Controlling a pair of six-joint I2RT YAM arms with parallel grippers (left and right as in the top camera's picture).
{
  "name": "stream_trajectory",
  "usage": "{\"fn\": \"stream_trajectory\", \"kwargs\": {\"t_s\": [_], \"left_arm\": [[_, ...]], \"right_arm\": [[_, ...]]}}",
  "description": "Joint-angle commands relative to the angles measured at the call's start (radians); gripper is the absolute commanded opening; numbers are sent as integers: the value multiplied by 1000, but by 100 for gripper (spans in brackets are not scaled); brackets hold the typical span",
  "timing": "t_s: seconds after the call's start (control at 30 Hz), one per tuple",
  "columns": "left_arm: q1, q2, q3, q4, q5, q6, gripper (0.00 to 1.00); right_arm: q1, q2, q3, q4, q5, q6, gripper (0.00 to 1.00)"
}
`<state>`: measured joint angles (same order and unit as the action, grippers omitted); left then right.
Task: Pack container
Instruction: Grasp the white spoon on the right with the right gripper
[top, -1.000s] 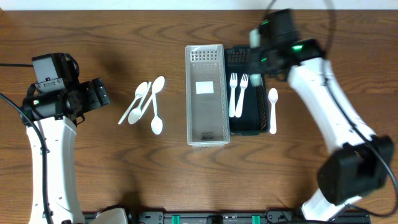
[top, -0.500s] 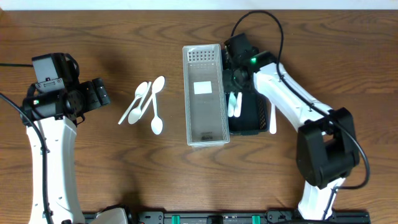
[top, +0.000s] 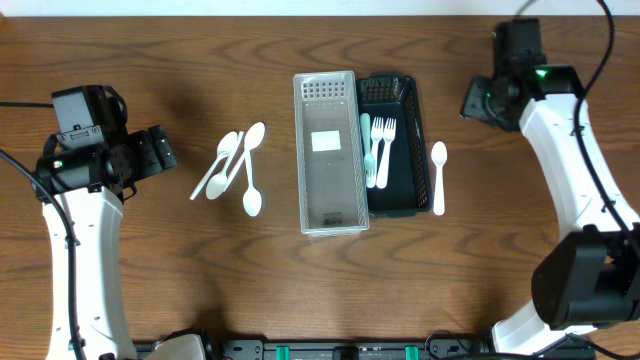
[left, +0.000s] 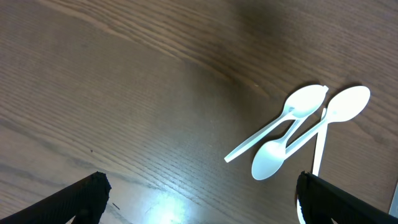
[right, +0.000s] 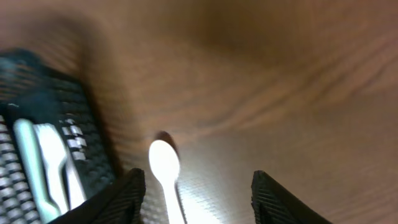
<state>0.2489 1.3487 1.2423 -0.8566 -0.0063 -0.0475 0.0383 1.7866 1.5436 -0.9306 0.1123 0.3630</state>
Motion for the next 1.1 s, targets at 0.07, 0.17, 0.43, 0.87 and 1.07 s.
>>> {"fn": "stream_trajectory", "kwargs": {"t_s": [0.07, 0.17, 0.43, 0.87, 1.07], "left_arm": [[4, 4, 21, -3, -1, 13, 98], [4, 4, 21, -3, -1, 13, 98], [4, 4, 21, -3, -1, 13, 98], [4, 4, 21, -3, -1, 13, 98], [4, 4, 21, -3, -1, 13, 98]], "right_arm": [[2, 60, -113, 6, -142, 2, 55], [27, 63, -169, 21, -147, -15, 53], [72, 63, -291, 87, -146, -35, 50], [71, 64, -441, 222, -134, -35, 40], [71, 64, -443, 220, -60, -35, 37]]}}
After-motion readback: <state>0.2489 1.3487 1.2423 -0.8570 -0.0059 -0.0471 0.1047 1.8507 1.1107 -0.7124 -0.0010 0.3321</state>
